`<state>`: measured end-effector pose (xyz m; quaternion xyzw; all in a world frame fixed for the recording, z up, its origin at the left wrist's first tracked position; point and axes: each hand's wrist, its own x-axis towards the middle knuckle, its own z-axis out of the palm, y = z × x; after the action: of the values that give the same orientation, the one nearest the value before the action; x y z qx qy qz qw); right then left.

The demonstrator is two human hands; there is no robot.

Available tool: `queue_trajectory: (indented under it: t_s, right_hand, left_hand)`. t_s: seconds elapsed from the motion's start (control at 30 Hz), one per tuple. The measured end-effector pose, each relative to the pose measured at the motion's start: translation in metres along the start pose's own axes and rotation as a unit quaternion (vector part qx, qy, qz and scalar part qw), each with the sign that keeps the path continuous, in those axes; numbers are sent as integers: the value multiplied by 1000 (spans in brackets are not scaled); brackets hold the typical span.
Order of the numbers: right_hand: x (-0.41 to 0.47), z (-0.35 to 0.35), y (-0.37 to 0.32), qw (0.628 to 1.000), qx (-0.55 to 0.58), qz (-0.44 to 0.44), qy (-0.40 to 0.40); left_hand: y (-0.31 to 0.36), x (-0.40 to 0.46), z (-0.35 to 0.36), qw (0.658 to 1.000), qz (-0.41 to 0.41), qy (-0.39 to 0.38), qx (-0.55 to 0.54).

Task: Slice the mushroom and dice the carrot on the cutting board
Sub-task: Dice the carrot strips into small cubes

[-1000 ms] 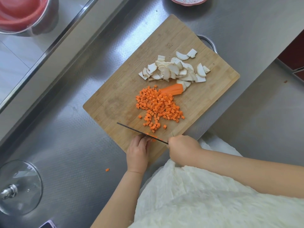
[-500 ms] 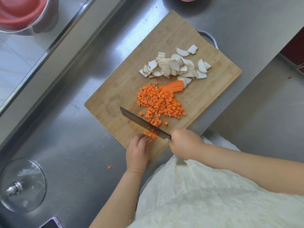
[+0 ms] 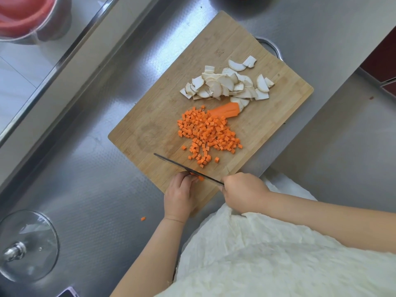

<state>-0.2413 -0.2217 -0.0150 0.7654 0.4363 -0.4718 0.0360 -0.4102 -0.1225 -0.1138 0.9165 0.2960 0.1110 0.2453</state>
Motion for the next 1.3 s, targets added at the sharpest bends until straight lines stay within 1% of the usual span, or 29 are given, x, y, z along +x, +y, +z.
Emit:
queue_trajectory:
  t_s: [0.4, 0.63, 0.77, 0.83, 0.97, 1.07, 1.13, 1.17, 1.23, 1.3]
  right_hand:
    - [-3, 2, -5, 1000, 1, 21, 10]
    - [1, 4, -17, 997, 9, 73, -12]
    - [1, 10, -17, 996, 17, 90, -8]
    - [5, 11, -16, 995, 35, 96, 3]
    - [17, 6, -18, 988, 122, 82, 55]
    - [17, 1, -12, 987, 116, 73, 84]
    - [11, -3, -6, 988, 110, 65, 88]
    - [7, -4, -4, 989, 108, 60, 82]
    - [1, -5, -3, 992, 103, 51, 56]
    - [-2, -3, -3, 995, 93, 43, 16]
  left_hand:
    - [-2, 1, 1, 1000, 4, 3, -17]
    - [-3, 3, 1, 1000, 9, 3, -11]
    - [-5, 1, 2, 1000, 11, 1, -13]
    - [-6, 2, 3, 1000, 11, -4, -14]
    - [-4, 0, 2, 1000, 14, -5, -17]
    - [-1, -2, 0, 1000, 7, 20, -23]
    - [3, -6, -1, 999, -19, 30, -28]
    - [7, -8, -3, 998, -50, 31, -35]
    - [16, -12, -9, 987, -146, 38, -55]
    - [20, -12, -13, 969, -229, 62, -75]
